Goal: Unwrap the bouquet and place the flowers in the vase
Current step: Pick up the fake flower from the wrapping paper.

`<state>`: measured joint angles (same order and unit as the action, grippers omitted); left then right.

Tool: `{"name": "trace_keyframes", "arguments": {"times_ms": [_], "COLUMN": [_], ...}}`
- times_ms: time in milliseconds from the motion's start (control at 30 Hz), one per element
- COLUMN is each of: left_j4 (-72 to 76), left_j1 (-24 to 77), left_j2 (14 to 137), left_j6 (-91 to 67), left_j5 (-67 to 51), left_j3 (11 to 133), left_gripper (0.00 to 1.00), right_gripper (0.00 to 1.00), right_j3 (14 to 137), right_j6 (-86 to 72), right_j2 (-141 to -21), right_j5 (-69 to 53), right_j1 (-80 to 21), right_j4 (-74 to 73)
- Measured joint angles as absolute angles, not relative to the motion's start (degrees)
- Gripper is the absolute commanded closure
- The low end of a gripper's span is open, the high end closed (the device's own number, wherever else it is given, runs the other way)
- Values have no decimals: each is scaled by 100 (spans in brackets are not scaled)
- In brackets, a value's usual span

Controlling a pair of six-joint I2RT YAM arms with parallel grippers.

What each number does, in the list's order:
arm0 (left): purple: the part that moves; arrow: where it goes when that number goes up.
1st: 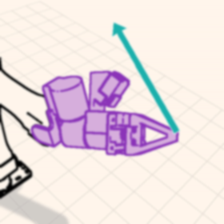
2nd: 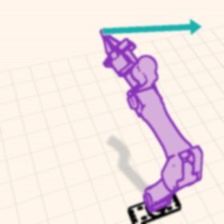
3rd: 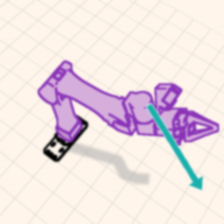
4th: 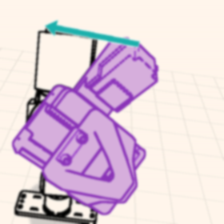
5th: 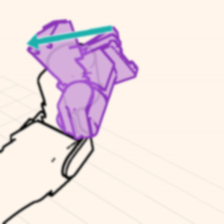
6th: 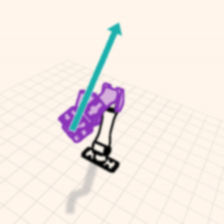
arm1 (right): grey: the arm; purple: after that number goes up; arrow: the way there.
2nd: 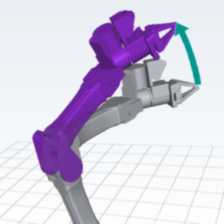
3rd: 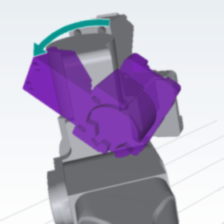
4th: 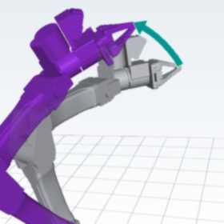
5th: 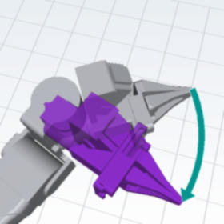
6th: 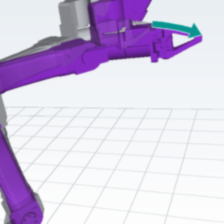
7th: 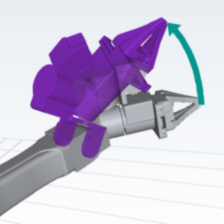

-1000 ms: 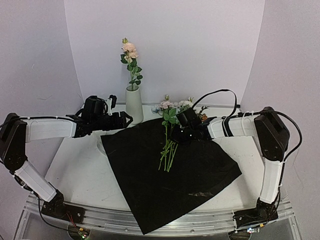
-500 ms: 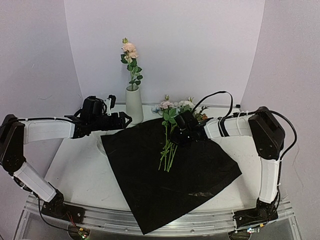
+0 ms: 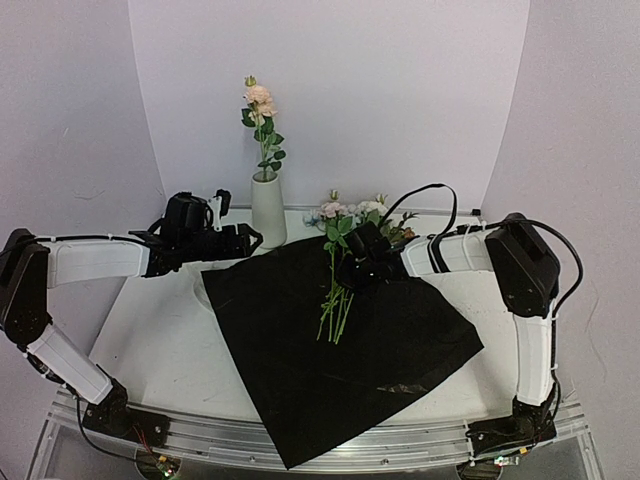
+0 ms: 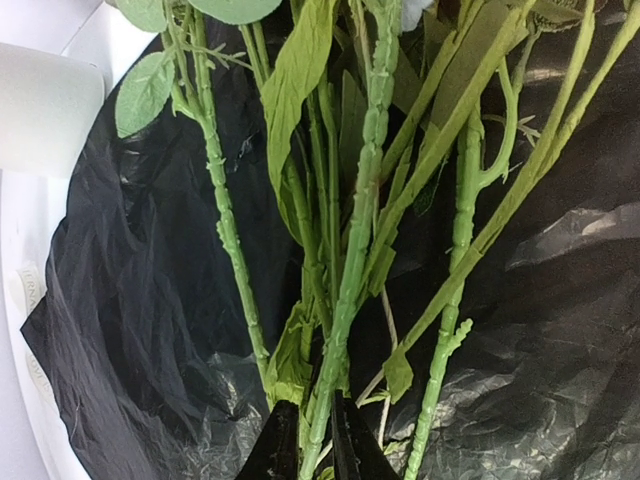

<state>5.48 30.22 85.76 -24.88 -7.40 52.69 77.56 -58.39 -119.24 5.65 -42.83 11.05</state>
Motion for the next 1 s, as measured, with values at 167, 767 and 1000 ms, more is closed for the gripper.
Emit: {"name": "trace_keyframes", "arguments": {"times_ms": [167, 767, 1000], "left_j4": [548, 512, 436], "left_j1": [3022, 3022, 3022], "left_j2": [8576, 8456, 8408], "left_j6": [-2483, -2403, -2403], "left_j5": [-729, -591, -585], "left_j3": [5266, 5201, 5201], "left_gripper": [17, 17, 17], "right_gripper": [86, 100, 100], "right_j3": [7819, 7891, 7743], "right_j6": [-5839, -6017, -6099], "right_j2": [-11975, -12138, -11956], "right_j5": [564, 593, 783], "right_j1": [-4267, -4202, -4185], "right_j4": [1093, 1124, 1104]}}
